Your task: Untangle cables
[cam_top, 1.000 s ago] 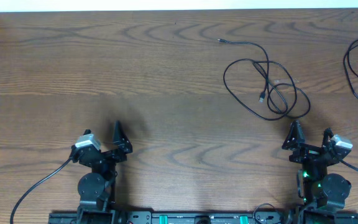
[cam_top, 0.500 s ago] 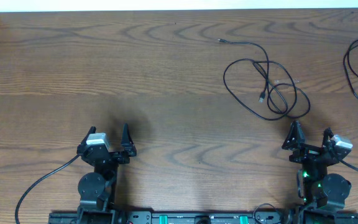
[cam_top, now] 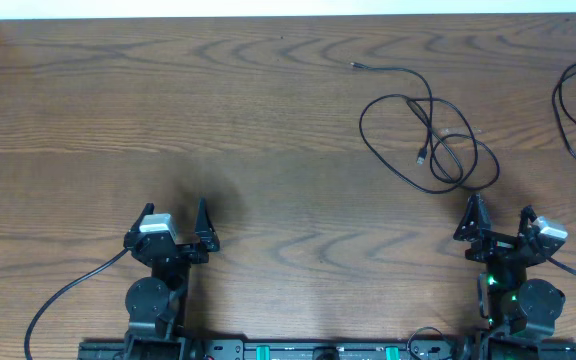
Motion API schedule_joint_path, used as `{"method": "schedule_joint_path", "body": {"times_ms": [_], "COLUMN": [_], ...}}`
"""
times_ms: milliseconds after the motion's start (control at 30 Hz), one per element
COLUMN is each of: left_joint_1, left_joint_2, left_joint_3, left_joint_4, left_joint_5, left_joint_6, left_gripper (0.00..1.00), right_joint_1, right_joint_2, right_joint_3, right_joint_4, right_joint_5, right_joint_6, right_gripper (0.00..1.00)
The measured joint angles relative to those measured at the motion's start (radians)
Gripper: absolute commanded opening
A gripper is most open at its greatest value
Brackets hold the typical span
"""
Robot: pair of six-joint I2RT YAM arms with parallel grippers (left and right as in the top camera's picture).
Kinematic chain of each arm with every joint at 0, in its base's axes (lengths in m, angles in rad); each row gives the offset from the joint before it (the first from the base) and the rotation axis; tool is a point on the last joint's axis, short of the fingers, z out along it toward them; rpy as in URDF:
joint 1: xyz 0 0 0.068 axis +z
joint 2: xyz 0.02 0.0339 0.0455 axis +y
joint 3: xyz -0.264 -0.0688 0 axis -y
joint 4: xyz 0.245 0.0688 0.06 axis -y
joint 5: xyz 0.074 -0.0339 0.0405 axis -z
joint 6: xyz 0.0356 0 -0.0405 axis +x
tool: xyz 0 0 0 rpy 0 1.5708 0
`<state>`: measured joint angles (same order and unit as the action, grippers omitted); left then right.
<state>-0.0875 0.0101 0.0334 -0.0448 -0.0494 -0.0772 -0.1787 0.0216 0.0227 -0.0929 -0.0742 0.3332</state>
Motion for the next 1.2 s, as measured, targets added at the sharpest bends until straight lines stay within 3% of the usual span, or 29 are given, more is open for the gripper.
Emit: {"method": "schedule_joint_path", "body": {"times_ms": [567, 967, 1200], "left_joint_1": [0.0, 0.0, 0.0], "left_joint_2": [0.0, 0.0, 0.0], "left_joint_3": [0.0, 0.0, 0.0], "left_joint_4": [0.0, 0.0, 0.0], "left_joint_5": [0.0, 0.002, 0.003], "left_joint_6": [0.0, 0.0, 0.0], "left_gripper": [0.94, 0.94, 0.94], "right_joint_1": [0.0, 0.067, 0.072], "right_joint_2": [0.0, 0.0, 0.0], "right_joint_3": [0.0, 0.0, -0.007], "right_joint_4": [0.0, 0.003, 0.021], "right_joint_5": [0.0, -0.001, -0.001], "right_joint_6": [-0.005, -0.278, -0.35], "right_gripper": [0.99, 0.99, 0.99]}}
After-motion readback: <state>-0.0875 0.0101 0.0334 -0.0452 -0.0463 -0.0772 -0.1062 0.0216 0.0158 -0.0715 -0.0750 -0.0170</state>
